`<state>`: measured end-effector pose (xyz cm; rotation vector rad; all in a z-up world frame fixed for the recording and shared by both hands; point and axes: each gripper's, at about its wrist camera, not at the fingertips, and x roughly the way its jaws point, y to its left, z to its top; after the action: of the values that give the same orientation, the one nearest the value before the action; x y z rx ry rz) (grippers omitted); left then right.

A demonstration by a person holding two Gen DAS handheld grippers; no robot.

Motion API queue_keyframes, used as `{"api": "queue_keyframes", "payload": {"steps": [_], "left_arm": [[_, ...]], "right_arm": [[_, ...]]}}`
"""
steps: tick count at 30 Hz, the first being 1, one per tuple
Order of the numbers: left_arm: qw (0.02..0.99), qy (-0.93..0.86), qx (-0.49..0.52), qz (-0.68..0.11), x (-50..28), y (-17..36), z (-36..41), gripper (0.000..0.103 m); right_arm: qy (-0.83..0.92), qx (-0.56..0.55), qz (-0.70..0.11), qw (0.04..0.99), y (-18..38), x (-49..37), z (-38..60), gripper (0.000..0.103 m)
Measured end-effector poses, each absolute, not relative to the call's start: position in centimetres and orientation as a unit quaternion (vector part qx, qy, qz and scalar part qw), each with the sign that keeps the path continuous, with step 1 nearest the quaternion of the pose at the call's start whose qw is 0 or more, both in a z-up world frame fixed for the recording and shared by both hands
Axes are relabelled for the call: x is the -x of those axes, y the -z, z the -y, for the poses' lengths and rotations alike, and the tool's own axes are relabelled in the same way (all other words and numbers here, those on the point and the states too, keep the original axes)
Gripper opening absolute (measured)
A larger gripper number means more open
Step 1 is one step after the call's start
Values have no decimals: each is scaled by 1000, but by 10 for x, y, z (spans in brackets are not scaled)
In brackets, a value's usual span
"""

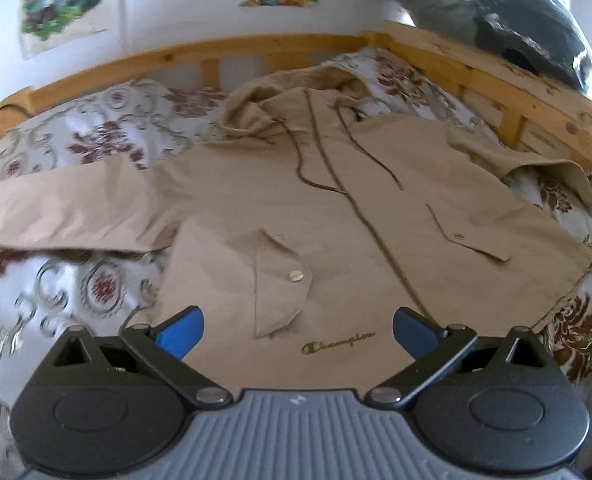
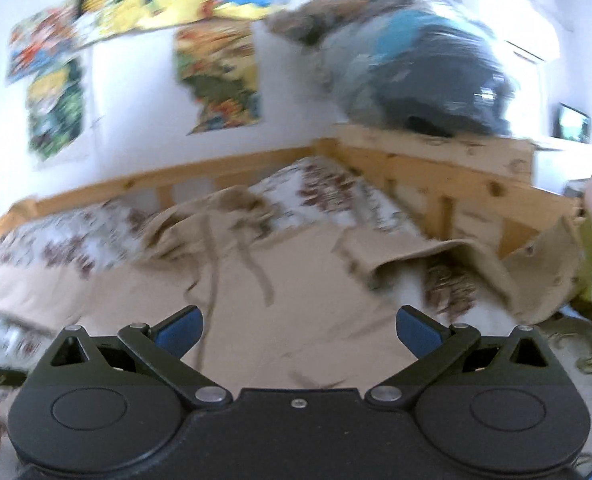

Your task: Fold large clothes

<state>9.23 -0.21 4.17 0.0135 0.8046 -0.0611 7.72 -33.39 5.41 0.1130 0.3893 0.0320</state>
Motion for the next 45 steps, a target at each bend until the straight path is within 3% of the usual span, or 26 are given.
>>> {"api": "queue_keyframes", "payload": {"steps": [7, 14, 18, 23, 26, 28, 29, 36, 45], "left_arm": [[936, 45, -23, -349, -134, -32, 27, 102], [909, 84, 57, -405, -159, 0, 27, 102], [903, 89, 51, -417, -157, 11, 22, 102], [906, 80, 38, -414, -148, 13, 15, 102], [906, 78, 41, -415, -145, 11, 13, 102], [906, 78, 42, -414, -145, 10, 13, 102], [906, 77, 42, -413, -145, 10, 14, 102], [914, 74, 34, -396, -145, 4, 15, 102], [925, 58, 37, -373, -154, -2, 3, 102]], "right_arm": [[189, -54, -172, 965, -37, -108, 397, 101], [283, -104, -186, 935, -3, -148, 434, 99], [336, -72, -181, 921, 9, -169, 439, 85], [368, -110, -160, 909, 15, -177, 453, 61], [380, -93, -165, 905, 14, -181, 456, 43], [389, -78, -170, 902, 15, -184, 457, 23], [392, -73, -170, 901, 14, -184, 457, 19], [363, -52, -154, 917, 6, -182, 449, 8], [195, 44, -24, 980, -73, -195, 366, 5]]}}
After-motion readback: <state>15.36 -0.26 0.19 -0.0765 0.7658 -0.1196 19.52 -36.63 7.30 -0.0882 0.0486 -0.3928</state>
